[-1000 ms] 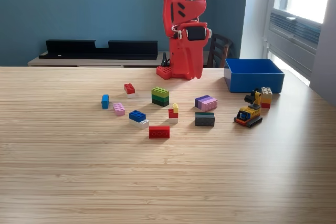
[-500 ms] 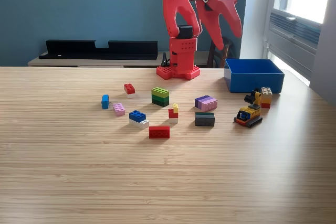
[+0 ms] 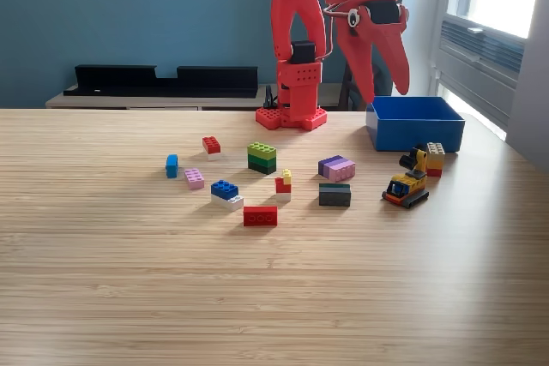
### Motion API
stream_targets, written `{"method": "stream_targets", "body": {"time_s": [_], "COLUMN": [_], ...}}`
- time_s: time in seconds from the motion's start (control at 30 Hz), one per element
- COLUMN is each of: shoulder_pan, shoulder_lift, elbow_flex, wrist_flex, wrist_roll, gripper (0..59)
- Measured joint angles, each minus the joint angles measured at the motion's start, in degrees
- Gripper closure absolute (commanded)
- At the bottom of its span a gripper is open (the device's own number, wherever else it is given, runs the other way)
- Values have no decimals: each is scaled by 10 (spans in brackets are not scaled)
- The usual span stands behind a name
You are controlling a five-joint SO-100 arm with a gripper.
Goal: Grasp a lego block and put it in the bin.
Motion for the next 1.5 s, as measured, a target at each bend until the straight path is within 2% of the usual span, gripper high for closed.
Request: {"method": "stream_targets", "body": {"time_s": [0.23,0.73,1.5], "shoulder_pan": [0,-18,-26], "shoulder_lift": [-66,-217,-446], "elbow_flex": [-70,-124,-236], "wrist_flex": [25,26,39], "wrist_roll": [-4,-40,-77], "gripper": [241,232,262]}}
